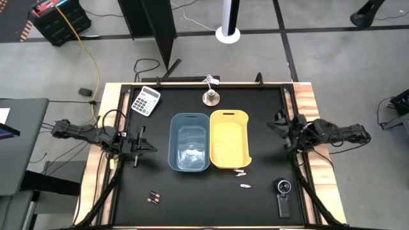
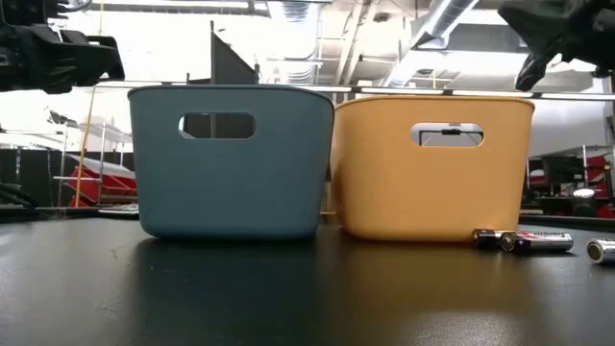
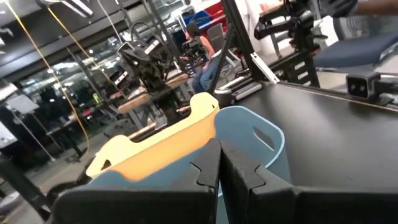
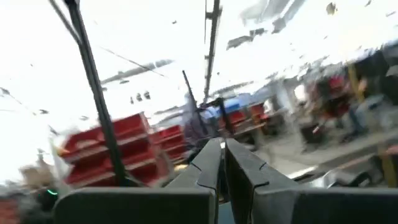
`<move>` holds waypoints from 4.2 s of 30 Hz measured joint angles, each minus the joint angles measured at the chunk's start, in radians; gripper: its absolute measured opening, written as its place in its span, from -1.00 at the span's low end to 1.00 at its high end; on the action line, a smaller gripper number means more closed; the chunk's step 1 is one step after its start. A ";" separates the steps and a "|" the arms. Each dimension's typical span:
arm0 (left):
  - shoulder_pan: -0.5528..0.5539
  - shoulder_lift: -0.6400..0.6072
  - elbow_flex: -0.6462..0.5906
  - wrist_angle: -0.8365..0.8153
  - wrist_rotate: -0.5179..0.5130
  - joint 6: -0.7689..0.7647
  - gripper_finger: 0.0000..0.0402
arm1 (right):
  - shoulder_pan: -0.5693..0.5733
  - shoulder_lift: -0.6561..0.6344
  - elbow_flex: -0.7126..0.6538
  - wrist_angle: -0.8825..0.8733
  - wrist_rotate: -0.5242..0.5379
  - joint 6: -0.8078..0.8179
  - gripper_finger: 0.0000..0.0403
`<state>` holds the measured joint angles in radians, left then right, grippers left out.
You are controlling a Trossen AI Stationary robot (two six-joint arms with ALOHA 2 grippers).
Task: Sort batteries
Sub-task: Put the silver battery into the yellow bin
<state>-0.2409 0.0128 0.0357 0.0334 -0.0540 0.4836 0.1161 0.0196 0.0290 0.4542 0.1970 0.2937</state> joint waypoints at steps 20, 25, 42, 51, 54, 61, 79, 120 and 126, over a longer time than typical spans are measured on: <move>-0.001 0.000 0.000 0.111 0.022 -0.267 -0.98 | 0.127 0.374 0.242 -0.108 -0.112 -0.099 -0.79; -0.001 0.000 0.000 0.107 0.022 -0.287 -0.98 | 0.257 0.531 0.332 -0.315 -0.042 -0.021 -0.68; -0.001 0.000 0.000 0.105 0.010 -0.330 -0.60 | 0.700 1.456 1.096 -1.085 0.408 0.396 -0.03; -0.001 0.000 0.000 0.083 -0.016 -0.324 -0.51 | 0.714 1.744 1.305 -1.310 0.217 0.690 0.05; -0.001 0.000 0.000 0.080 -0.016 -0.337 -0.51 | 0.712 1.807 1.305 -1.333 0.127 0.751 0.03; -0.001 0.000 0.000 0.059 -0.015 -0.352 -0.51 | 0.703 1.851 1.294 -1.426 0.115 0.806 0.03; -0.001 0.000 0.000 0.023 -0.014 -0.355 -0.51 | 0.598 1.848 1.121 -1.246 0.015 0.703 0.02; -0.001 0.000 0.000 0.002 -0.014 -0.353 -0.51 | 0.596 1.850 1.108 -1.198 0.020 0.693 -0.71; -0.001 0.000 0.000 0.002 -0.014 -0.353 -0.51 | 0.609 1.853 1.125 -1.211 0.022 0.664 -0.72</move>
<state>-0.2422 0.0129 0.0360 0.0357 -0.0677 0.1303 0.7247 1.8723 1.1537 -0.7568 0.2190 0.9578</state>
